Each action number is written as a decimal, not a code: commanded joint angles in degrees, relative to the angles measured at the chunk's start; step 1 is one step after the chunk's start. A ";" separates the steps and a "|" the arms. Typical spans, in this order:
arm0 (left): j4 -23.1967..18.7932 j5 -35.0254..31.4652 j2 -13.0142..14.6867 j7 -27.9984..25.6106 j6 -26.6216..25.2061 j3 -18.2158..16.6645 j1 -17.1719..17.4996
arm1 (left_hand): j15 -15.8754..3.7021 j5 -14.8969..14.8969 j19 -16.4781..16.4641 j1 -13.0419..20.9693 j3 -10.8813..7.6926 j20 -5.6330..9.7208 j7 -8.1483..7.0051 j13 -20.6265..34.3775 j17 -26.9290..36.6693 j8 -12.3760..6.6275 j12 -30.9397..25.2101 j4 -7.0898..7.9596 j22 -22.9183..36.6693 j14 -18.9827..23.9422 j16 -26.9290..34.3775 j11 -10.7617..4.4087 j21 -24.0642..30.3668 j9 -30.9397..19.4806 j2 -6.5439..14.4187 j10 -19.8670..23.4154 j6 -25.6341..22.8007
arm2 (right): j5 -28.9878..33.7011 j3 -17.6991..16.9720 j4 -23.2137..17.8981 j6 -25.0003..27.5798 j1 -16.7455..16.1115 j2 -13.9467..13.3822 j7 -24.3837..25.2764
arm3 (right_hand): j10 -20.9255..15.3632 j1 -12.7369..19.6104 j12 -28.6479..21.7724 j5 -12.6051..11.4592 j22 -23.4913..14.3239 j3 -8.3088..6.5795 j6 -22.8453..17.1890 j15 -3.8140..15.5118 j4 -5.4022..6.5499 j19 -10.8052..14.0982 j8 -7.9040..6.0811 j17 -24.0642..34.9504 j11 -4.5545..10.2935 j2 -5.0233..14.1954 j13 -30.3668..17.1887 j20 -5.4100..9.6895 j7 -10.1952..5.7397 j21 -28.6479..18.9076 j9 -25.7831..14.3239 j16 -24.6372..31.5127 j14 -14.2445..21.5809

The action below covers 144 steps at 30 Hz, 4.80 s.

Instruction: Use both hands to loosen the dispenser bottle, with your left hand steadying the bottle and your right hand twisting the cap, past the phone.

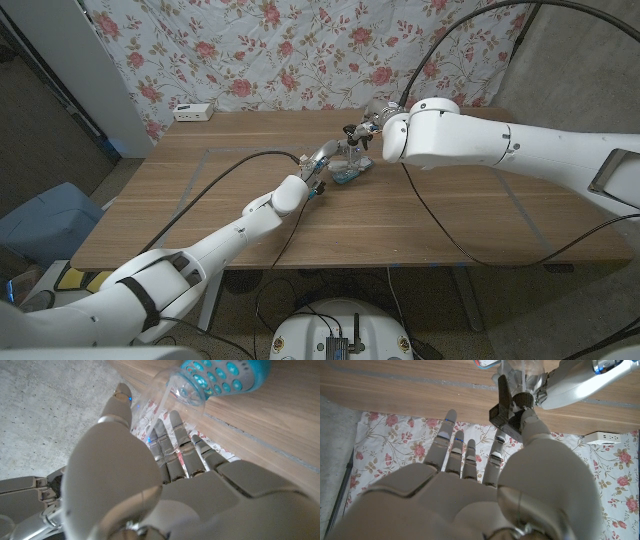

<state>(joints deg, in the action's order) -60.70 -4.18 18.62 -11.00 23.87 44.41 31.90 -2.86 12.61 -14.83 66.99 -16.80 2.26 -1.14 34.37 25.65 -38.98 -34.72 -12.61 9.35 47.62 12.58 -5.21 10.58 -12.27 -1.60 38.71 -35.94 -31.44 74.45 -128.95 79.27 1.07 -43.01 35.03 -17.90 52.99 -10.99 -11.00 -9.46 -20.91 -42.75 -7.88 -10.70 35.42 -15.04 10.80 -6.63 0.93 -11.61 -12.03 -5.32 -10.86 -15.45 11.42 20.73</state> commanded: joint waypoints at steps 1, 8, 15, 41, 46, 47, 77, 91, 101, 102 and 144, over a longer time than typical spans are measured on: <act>0.32 0.16 -0.22 0.22 0.06 0.19 -0.28 | -7.01 0.03 -0.59 -0.11 -4.17 2.87 -0.78 0.29 0.20 -0.09 -0.41 3.67 0.10 3.17 0.27 -2.47 -0.11 -0.08 7.89 2.26 -2.90 | 11.22 -5.43 -1.26 -1.30 -6.18 -0.55 -9.86 | 0.10 2.40 -0.13 0.14 -0.20 -1.04 -1.91 0.39 0.00 -0.32 -0.89 0.13 0.71 -0.29 -0.17 0.15 -1.30 0.19 -0.01 -0.01 -0.12; -0.39 0.19 0.04 0.12 -0.32 0.10 0.05 | -6.99 0.04 -0.58 -0.15 -4.22 2.91 -0.79 0.26 0.11 -0.13 -0.48 3.64 0.10 3.30 0.25 -2.46 -0.11 -0.08 7.83 2.47 -3.05 | 14.96 -7.39 -1.41 -2.77 -8.55 -0.70 -13.32 | 0.01 6.01 -0.26 0.18 -0.21 -2.24 -4.80 0.97 -0.05 -0.66 -2.00 0.27 1.58 -0.22 -0.19 0.22 -3.17 0.21 0.21 0.10 -0.50; -0.91 0.31 0.18 0.20 -0.67 0.09 0.44 | -6.99 0.05 -0.57 -0.13 -4.25 2.91 -0.78 0.27 0.15 -0.14 -0.48 3.62 0.10 3.22 0.24 -2.53 -0.11 -0.08 7.87 2.46 -3.10 | 18.26 -9.87 -1.81 -4.51 -11.67 -0.93 -14.84 | -0.18 9.05 -0.37 0.28 -0.21 -3.22 -7.07 1.56 0.04 -1.10 -2.88 0.44 2.46 0.07 -0.20 0.31 -4.19 0.26 0.41 0.25 -0.80; -0.78 0.37 -0.04 -0.04 -1.03 0.11 0.58 | -6.67 0.48 -0.45 -0.55 -4.36 2.33 -0.33 0.53 0.40 0.46 -0.32 3.94 0.10 2.66 0.17 -2.16 -0.12 -0.09 8.58 1.49 -1.79 | 26.10 -13.51 -0.99 -7.73 -15.79 -0.43 -21.35 | -1.77 15.21 -0.78 0.45 -0.21 -4.12 -15.80 3.22 1.07 -2.52 -6.29 1.06 5.01 0.33 -0.16 0.54 -6.41 0.26 1.12 0.68 -2.45; -0.51 0.39 -0.14 -0.05 -0.97 0.14 0.44 | -6.61 0.63 -0.42 -0.61 -4.41 2.26 -0.19 0.58 0.38 0.55 -0.31 3.95 0.10 2.53 0.09 -2.16 -0.12 -0.10 8.66 1.35 -1.63 | 26.70 -13.86 -0.72 -8.45 -15.86 -0.58 -22.89 | -1.89 14.28 -0.78 0.63 -0.21 -3.55 -15.68 3.21 1.63 -2.48 -6.21 1.17 5.00 0.19 -0.15 0.45 -6.16 0.19 1.23 0.78 -2.56; -0.40 0.36 -0.17 -0.11 -0.90 0.16 0.39 | -6.58 0.65 -0.40 -0.66 -4.41 2.22 -0.24 0.59 0.39 0.57 -0.31 4.00 0.10 2.49 0.08 -2.13 -0.12 -0.10 8.72 1.34 -1.58 | 26.76 -13.92 -0.69 -8.80 -15.85 -0.71 -23.32 | -1.83 13.99 -0.74 0.66 -0.21 -3.41 -15.55 3.19 1.81 -2.55 -6.14 1.21 5.23 0.24 -0.14 0.50 -6.17 0.21 1.26 0.80 -2.62; 1.65 0.55 -0.99 -0.10 0.22 0.55 -0.44 | -6.37 1.35 -0.23 -0.80 -4.68 1.81 -0.05 0.94 0.45 0.80 -0.41 3.94 0.10 2.44 0.09 -1.91 -0.13 -0.16 9.14 0.87 -1.33 | 28.97 -12.89 -0.36 -9.34 -12.98 -1.49 -31.57 | -0.28 13.00 -0.17 0.72 -0.21 -2.37 -7.05 2.25 1.61 -4.80 -1.56 1.24 5.38 -0.14 -0.15 -0.32 -7.27 0.56 2.51 0.54 -4.51; 0.58 0.49 -0.58 -0.26 -0.12 0.45 0.15 | -6.40 1.58 -0.20 -0.92 -4.72 1.77 -0.04 1.00 0.46 0.75 -0.47 3.89 0.10 2.53 0.13 -2.01 -0.11 -0.18 9.12 0.88 -1.58 | 29.31 -11.05 -0.88 -8.42 -10.33 -2.06 -35.31 | 1.91 12.14 0.00 0.53 -0.23 -2.80 1.55 0.43 1.63 -6.99 3.15 1.16 4.30 -1.15 -0.21 -0.33 -7.20 0.53 3.50 0.07 -6.46; -1.49 0.19 0.33 -0.72 -0.93 0.10 1.17 | -6.50 1.70 -0.24 -1.03 -4.62 1.98 -0.21 1.02 0.49 0.60 -0.59 3.81 0.10 2.80 0.26 -2.10 -0.09 -0.19 8.90 1.14 -2.03 | 29.73 -9.58 -2.14 -8.24 -8.26 -3.10 -37.48 | 2.27 9.62 -0.24 0.51 -0.24 -1.77 6.83 -0.59 2.32 -7.80 4.81 0.93 3.58 -2.99 -0.24 -0.36 -7.20 0.41 3.81 -0.01 -7.08; -1.71 0.17 0.42 -0.73 -1.04 0.06 1.27 | -6.53 1.72 -0.24 -0.95 -4.61 1.94 -0.23 1.01 0.60 0.60 -0.59 3.76 0.10 2.72 0.31 -2.06 -0.09 -0.19 8.92 1.17 -2.03 | 29.79 -9.44 -2.25 -8.23 -8.06 -3.22 -37.69 | 2.25 9.32 -0.27 0.50 -0.24 -1.65 7.15 -0.70 2.40 -7.84 4.85 0.92 3.51 -3.13 -0.24 -0.37 -7.21 0.40 3.82 -0.02 -7.15; -4.94 -0.31 1.73 -0.09 -2.78 -0.41 2.23 | -6.61 2.19 -0.29 -1.04 -4.53 2.11 -0.47 1.00 0.67 0.47 -0.75 3.61 0.11 3.00 0.41 -2.22 -0.07 -0.23 8.66 1.62 -2.51 | 49.98 0.28 -3.44 -15.01 -2.46 -6.76 -51.39 | -8.92 0.37 -2.69 -1.37 -0.12 1.48 14.28 7.99 3.52 -6.54 4.12 0.15 14.07 -6.50 -0.24 1.01 -2.98 -0.06 4.10 1.52 -0.49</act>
<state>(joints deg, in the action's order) -65.31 -4.36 20.23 -11.28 21.29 44.05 34.12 -3.09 14.33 -14.83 66.99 -17.05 2.26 -1.15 35.17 26.18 -38.00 -35.17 -12.87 9.35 47.39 12.64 -5.72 10.58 -12.39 -1.60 38.21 -35.96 11.63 73.51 -132.63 66.85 -1.02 -49.04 -12.68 -26.02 53.46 -13.36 -11.91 -9.46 -19.14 -28.44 -0.89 -6.73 28.42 -10.64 10.92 6.99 -5.32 -11.70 -11.45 -8.78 -10.65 -11.20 12.55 19.73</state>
